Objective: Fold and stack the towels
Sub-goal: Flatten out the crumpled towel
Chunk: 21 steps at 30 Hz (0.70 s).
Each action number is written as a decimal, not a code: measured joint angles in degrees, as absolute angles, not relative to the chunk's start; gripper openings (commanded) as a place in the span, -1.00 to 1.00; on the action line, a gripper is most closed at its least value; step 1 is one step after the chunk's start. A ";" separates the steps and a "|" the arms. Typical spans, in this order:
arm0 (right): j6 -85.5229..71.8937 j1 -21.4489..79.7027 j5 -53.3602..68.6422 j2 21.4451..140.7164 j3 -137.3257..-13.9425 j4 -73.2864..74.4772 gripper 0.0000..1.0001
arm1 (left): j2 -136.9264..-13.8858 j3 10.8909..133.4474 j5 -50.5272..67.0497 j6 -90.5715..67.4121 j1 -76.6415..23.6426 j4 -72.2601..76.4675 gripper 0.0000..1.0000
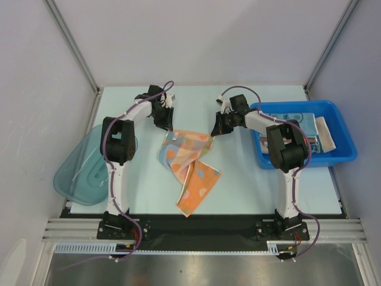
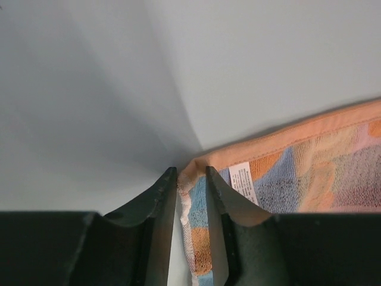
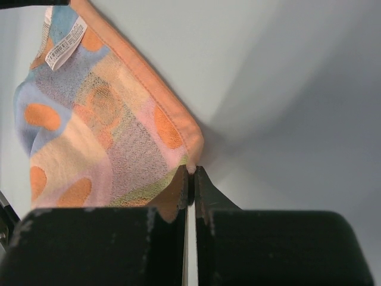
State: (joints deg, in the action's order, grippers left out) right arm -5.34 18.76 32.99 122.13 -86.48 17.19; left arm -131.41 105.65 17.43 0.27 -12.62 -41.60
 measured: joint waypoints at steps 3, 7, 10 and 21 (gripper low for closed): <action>-5.34 18.70 32.97 122.13 -86.48 17.19 -1.00 | -130.08 103.20 17.85 0.32 -12.62 -40.58 -0.61; -5.43 18.68 32.97 122.13 -86.48 17.15 -1.00 | -128.70 100.64 18.57 0.32 -12.62 -39.70 -0.99; -5.52 18.65 32.91 122.13 -86.48 17.15 -1.00 | -128.09 99.70 19.16 0.45 -12.64 -39.51 -0.99; -4.75 18.68 23.70 116.92 -96.86 20.27 -1.00 | -120.42 108.88 18.09 -2.33 -12.45 -43.22 -0.99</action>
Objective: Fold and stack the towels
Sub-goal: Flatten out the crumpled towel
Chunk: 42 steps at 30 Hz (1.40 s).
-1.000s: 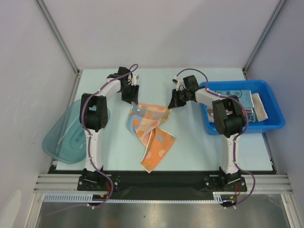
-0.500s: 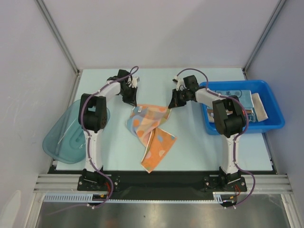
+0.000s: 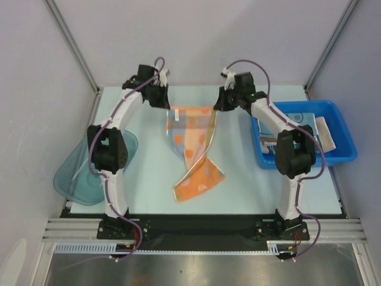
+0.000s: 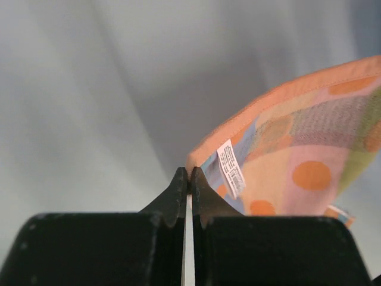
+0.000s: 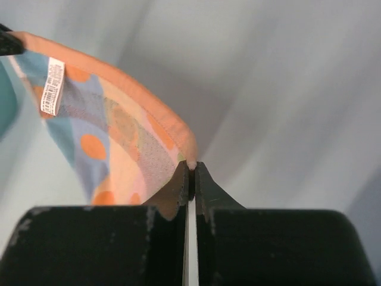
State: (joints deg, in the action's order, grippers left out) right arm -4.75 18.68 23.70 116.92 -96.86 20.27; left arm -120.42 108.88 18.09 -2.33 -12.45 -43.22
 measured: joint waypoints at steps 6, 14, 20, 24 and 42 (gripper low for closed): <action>-3.46 19.42 17.87 100.31 -101.36 20.80 -1.00 | -102.35 115.52 18.59 -2.79 -12.34 -43.72 -0.99; -0.47 32.25 12.51 64.64 -87.94 19.62 -1.00 | -68.16 102.08 27.11 -3.99 -12.75 -40.60 -1.00; -1.78 36.27 15.84 47.18 -76.99 16.56 -1.00 | -57.23 99.24 40.10 -8.78 -14.02 -39.57 -0.99; -3.11 36.34 16.80 45.74 -76.66 16.40 -1.00 | -56.49 98.30 43.55 -11.16 -14.09 -39.62 -0.99; 0.45 18.83 20.64 82.52 -75.96 -1.41 -1.00 | -91.31 101.69 25.12 -6.96 -12.62 -37.58 -0.99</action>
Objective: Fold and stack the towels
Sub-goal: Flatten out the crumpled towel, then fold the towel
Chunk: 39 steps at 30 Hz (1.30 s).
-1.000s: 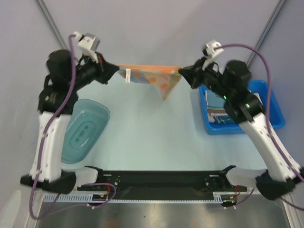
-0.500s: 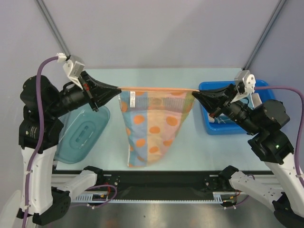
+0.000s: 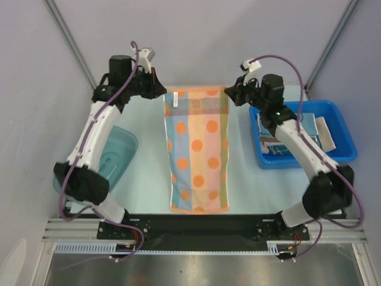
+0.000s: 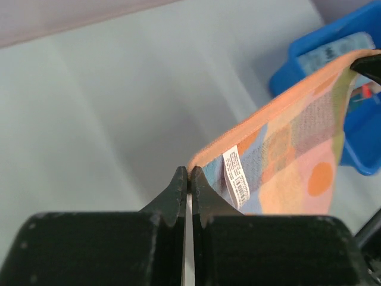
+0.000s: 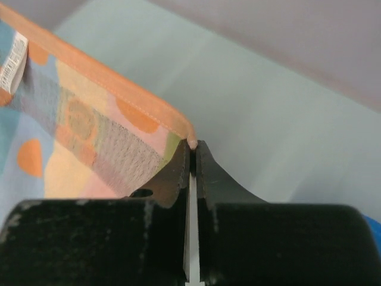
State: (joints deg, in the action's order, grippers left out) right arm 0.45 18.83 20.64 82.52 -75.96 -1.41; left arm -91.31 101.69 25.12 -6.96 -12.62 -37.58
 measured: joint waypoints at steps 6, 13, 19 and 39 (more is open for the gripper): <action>0.84 13.47 27.57 107.48 -85.93 -6.92 -1.00 | -115.18 112.62 24.43 -5.96 -10.72 -30.94 -1.00; 0.51 10.39 34.26 121.62 -95.48 -10.11 -1.00 | -132.64 127.52 28.27 -5.54 -8.84 -29.54 -1.00; 0.56 10.55 37.28 121.56 -94.02 -11.99 -1.00 | -129.95 119.22 29.17 -2.90 -8.47 -26.41 -0.99; 3.51 18.72 29.85 97.82 -60.66 -7.05 -1.00 | -101.62 74.39 31.07 -0.95 -9.67 -21.50 -0.99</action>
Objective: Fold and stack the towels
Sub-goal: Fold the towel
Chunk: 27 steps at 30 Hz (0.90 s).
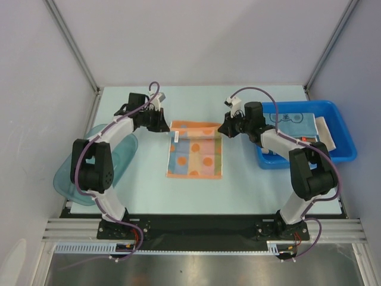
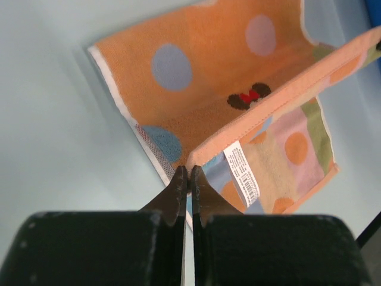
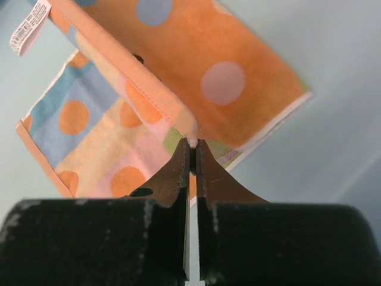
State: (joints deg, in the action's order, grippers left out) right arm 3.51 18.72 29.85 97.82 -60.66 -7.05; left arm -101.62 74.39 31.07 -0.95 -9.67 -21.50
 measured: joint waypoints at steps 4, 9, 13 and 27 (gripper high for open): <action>3.49 19.84 27.62 95.88 -57.89 -6.66 -1.00 | -99.59 70.46 31.09 -1.06 -10.63 -21.19 -0.99; 3.44 21.32 26.33 93.10 -54.94 -6.00 -1.00 | -97.43 66.39 31.18 -1.67 -11.55 -19.62 -0.99; 3.27 21.54 25.69 90.74 -52.42 -5.58 -1.00 | -95.81 64.66 30.87 -2.02 -12.43 -19.07 -0.99; 2.11 23.55 24.45 83.85 -44.56 -4.62 -1.00 | -90.63 58.33 27.88 -1.87 -14.96 -20.03 -0.99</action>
State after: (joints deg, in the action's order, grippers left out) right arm 2.11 23.55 24.45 83.85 -44.56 -4.62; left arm -90.63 58.33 27.88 -1.87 -14.96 -20.03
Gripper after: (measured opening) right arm 0.028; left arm 0.021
